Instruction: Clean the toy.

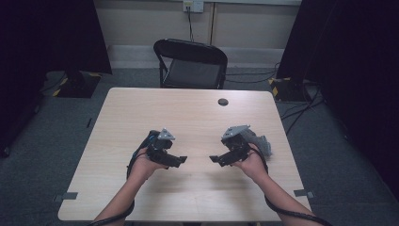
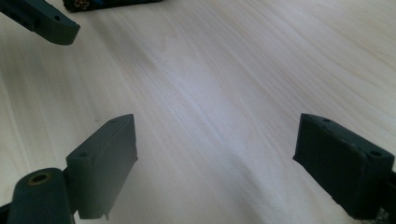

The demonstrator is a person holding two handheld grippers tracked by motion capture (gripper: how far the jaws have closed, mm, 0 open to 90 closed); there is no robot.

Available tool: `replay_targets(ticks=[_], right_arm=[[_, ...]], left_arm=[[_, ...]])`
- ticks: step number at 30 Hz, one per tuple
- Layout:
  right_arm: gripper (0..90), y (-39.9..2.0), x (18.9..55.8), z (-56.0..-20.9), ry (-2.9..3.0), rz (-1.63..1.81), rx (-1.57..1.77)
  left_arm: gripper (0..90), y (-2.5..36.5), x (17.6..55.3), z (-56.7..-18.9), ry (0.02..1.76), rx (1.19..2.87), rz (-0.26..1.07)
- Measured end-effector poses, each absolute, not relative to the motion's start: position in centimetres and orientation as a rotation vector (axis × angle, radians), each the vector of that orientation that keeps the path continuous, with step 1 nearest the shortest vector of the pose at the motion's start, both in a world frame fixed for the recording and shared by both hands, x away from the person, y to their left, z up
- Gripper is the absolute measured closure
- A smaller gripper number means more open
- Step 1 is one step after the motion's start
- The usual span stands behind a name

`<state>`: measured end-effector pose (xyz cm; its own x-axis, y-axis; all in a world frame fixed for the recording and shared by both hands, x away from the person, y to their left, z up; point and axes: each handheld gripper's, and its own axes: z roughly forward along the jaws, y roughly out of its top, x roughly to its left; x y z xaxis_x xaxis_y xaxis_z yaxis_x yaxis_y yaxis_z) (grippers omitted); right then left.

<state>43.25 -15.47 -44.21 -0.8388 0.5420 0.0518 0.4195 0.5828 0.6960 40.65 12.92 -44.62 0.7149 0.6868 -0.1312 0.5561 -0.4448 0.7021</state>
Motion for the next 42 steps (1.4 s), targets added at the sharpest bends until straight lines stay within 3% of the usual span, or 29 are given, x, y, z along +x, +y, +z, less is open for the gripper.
replay_targets(ticks=[42], right_arm=[[12.9, -13.6, 38.9, -49.4, 2.749, 1.021, 0.669]], left_arm=[[15.3, 11.0, 36.5, -48.8, 0.816, 2.207, 0.170]])
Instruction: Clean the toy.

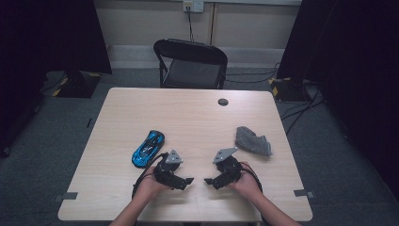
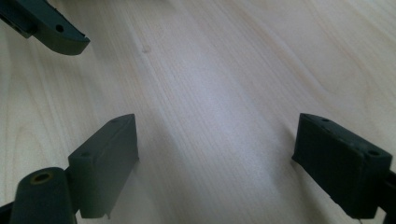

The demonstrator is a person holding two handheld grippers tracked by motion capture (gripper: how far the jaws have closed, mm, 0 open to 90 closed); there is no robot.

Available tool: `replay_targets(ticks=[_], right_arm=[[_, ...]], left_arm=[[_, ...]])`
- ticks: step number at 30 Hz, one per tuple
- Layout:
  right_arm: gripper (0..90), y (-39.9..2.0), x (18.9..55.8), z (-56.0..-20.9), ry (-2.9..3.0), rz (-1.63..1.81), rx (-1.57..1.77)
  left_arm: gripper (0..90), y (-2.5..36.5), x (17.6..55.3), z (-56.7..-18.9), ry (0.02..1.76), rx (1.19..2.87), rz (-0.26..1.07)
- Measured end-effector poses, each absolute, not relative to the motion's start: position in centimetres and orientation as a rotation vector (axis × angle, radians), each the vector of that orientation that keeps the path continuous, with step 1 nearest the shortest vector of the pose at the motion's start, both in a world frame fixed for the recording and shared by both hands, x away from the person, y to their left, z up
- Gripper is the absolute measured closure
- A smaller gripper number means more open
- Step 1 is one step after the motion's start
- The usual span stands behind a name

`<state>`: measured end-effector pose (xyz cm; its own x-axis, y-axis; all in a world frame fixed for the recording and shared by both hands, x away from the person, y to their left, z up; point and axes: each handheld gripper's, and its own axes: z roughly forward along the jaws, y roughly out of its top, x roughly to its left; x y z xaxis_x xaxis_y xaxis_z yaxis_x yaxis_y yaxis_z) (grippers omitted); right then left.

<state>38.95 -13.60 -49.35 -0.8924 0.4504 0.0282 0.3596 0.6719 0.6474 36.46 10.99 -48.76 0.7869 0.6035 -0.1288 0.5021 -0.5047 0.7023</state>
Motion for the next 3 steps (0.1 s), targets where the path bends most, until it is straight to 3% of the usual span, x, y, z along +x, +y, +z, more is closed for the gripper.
replay_targets(ticks=[3], right_arm=[[12.9, -13.65, 38.96, -49.40, 2.746, 1.034, 0.680]], left_arm=[[15.3, 11.02, 36.37, -48.81, 0.809, 2.213, 0.184]])
